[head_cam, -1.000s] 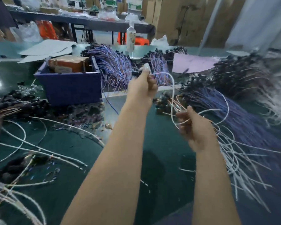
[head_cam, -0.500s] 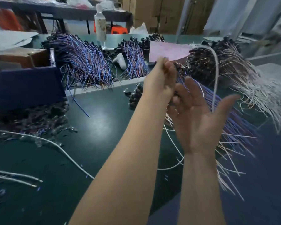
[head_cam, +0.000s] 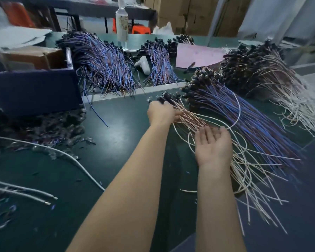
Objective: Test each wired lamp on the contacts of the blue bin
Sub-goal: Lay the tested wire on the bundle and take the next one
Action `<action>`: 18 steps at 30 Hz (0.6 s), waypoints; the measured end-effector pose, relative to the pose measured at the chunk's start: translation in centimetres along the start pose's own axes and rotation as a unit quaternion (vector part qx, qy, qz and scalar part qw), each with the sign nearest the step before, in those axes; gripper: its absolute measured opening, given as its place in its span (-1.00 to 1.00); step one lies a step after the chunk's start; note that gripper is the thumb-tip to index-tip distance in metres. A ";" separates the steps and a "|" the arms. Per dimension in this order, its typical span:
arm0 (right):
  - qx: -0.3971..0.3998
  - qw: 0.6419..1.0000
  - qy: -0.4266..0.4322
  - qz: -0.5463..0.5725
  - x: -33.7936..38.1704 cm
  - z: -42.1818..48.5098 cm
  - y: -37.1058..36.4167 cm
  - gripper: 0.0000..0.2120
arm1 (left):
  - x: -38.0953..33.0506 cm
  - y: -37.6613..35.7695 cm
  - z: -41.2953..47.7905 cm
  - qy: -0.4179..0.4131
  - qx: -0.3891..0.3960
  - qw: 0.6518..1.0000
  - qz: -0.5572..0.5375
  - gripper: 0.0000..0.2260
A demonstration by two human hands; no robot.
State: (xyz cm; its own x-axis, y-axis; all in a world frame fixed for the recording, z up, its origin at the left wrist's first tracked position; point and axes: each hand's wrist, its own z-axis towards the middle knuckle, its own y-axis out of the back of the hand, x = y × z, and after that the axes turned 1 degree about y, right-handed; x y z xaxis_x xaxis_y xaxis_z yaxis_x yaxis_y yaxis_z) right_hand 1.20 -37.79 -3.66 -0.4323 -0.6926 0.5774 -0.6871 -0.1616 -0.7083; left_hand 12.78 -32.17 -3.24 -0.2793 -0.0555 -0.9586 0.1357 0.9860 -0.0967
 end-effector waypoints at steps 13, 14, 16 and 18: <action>0.264 0.745 0.371 -0.487 -11.1 -8.8 -8.3 -0.84 | -4.7 16.4 -4.4 -0.146 -0.154 0.967 -0.141 -0.79; 0.326 0.721 0.321 -0.520 -12.6 -9.7 -9.0 -0.84 | -4.9 18.2 -4.8 -0.156 -0.188 0.955 -0.166 -0.81; 0.426 0.635 0.243 -0.596 -16.0 -11.5 -10.0 -0.82 | -5.1 21.6 -5.5 -0.168 -0.249 0.930 -0.209 -0.83; 0.473 0.557 0.216 -0.647 -19.4 -13.3 -10.8 -0.81 | -5.1 24.6 -5.9 -0.170 -0.294 0.910 -0.239 -0.86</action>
State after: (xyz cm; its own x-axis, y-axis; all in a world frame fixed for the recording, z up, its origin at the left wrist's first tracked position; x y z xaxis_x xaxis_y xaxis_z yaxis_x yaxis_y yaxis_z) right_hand 9.24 -13.23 -1.77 -0.1736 0.6367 0.7513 -0.0591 -0.7683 0.6374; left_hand 11.92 -6.73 0.87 0.1498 -0.4461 -0.8823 -0.4843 0.7449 -0.4589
